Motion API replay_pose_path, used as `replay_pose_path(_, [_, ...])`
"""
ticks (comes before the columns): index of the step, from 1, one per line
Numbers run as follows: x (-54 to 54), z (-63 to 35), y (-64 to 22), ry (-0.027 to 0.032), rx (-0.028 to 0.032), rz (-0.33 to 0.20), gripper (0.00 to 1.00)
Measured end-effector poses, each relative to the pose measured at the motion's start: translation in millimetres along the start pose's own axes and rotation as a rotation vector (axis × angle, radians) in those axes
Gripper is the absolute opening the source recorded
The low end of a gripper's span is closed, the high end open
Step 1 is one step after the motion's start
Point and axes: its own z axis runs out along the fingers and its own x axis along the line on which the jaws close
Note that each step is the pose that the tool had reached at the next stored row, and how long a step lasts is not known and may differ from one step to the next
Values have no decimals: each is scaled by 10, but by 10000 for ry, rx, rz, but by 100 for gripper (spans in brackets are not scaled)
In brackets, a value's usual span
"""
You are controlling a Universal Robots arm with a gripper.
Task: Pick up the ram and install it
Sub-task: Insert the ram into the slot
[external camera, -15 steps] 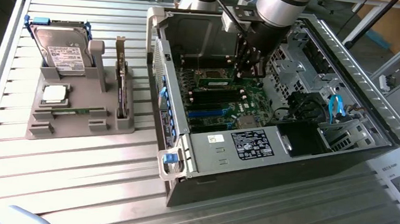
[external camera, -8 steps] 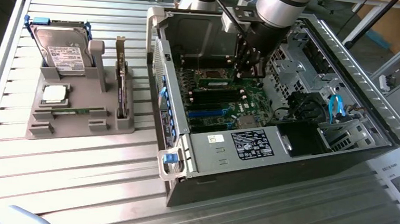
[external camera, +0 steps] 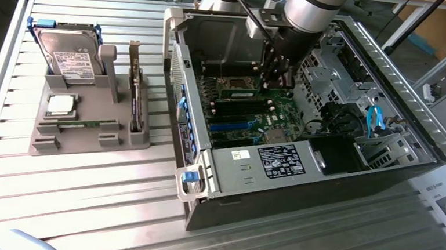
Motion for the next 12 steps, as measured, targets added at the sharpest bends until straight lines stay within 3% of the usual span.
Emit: replay_pose_path(12, [3, 71, -2, 0, 0, 0, 12])
